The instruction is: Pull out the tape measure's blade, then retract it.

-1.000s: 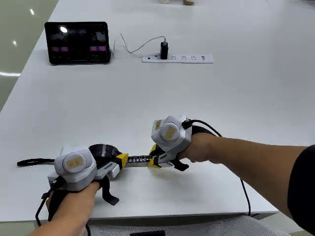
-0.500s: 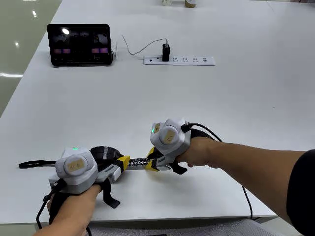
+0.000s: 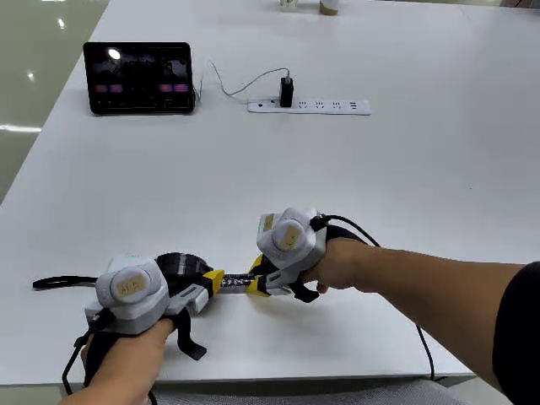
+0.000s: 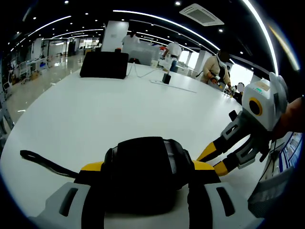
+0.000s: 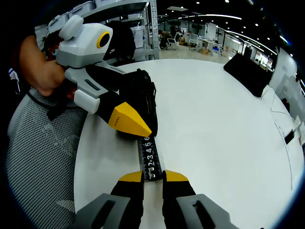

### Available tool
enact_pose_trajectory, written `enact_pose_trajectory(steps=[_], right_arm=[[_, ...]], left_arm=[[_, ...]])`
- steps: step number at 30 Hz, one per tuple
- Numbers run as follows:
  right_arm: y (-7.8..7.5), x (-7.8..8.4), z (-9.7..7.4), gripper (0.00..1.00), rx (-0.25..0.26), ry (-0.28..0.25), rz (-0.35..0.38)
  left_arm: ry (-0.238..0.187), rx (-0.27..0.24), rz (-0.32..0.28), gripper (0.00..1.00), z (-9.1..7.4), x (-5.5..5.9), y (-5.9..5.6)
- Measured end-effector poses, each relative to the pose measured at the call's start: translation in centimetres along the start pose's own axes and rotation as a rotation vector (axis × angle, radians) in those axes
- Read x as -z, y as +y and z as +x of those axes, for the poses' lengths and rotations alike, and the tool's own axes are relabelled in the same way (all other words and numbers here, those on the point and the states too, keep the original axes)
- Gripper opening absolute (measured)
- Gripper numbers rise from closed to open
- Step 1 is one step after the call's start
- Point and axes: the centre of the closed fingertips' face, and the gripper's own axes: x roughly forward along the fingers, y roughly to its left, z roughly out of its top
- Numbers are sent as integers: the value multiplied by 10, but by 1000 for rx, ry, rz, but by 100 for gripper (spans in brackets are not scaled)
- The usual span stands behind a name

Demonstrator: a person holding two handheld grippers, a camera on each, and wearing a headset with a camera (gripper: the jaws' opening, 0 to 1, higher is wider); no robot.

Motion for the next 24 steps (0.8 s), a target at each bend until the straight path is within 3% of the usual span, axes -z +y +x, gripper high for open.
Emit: enact_pose_trajectory(steps=[24], right_arm=[[2,-13,7,11,-1,-37,39]], left_arm=[[-2,2,-11,65,1,0,3]])
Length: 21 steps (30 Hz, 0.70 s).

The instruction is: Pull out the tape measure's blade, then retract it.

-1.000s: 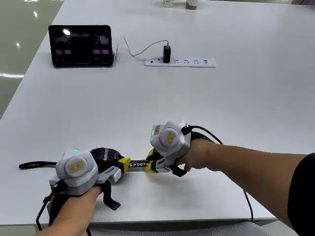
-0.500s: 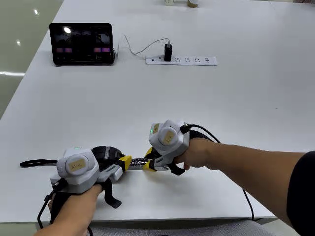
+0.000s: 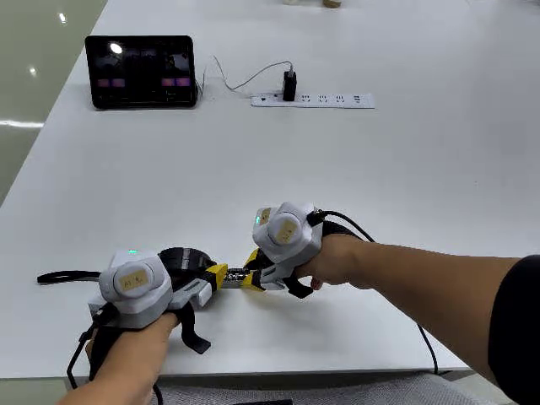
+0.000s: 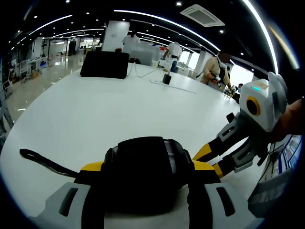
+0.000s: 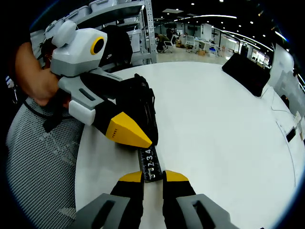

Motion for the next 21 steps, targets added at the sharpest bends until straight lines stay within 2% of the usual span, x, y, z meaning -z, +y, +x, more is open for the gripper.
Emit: enact_pose_trajectory(steps=[21], right_arm=[[3,-10,10,11,-6,-26,-2]], left_arm=[[-4,3,-17,64,-1,-1,0]])
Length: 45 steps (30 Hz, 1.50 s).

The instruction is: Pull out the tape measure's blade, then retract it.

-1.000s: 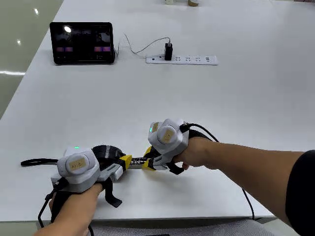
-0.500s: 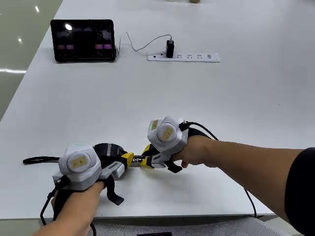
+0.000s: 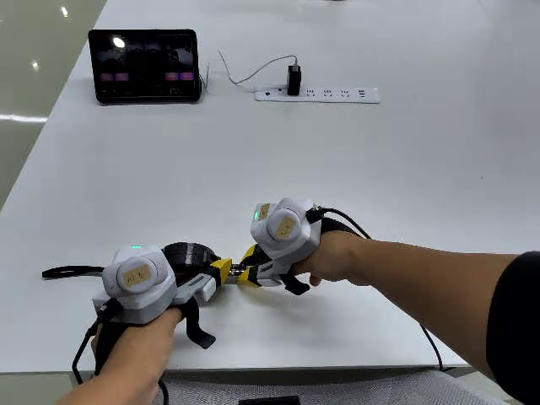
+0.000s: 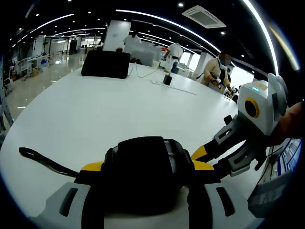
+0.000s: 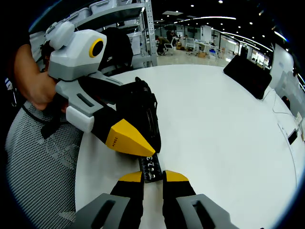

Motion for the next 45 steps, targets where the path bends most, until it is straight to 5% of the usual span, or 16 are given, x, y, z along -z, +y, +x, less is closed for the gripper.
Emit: enact_pose_trajectory(steps=[45], right_arm=[[3,-14,10,12,-4,-40,20]], left_arm=[[-7,7,-18,65,0,0,0]])
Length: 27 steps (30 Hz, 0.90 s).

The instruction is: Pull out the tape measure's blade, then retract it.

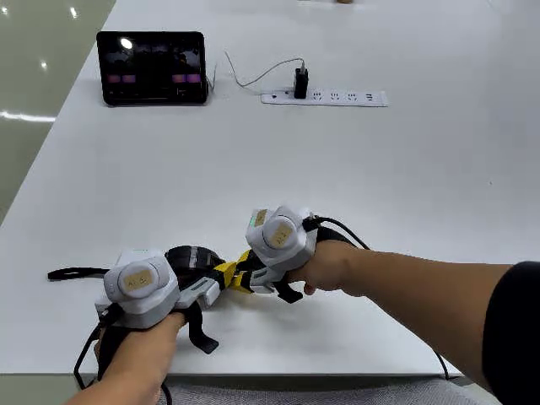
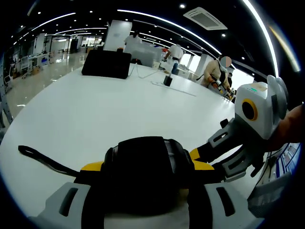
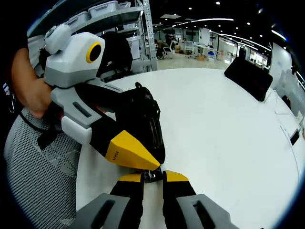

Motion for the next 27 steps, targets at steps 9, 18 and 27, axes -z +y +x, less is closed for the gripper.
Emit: enact_pose_trajectory(steps=[9,18,27], right_arm=[[0,0,0,13,18,7,-5],[0,2,-3,14,33,12,17],[2,7,-14,15,51,15,6]], left_arm=[[-5,-5,2,66,1,0,0],[0,-2,58,65,0,-1,1],[31,22,89,64,-2,-1,-2]])
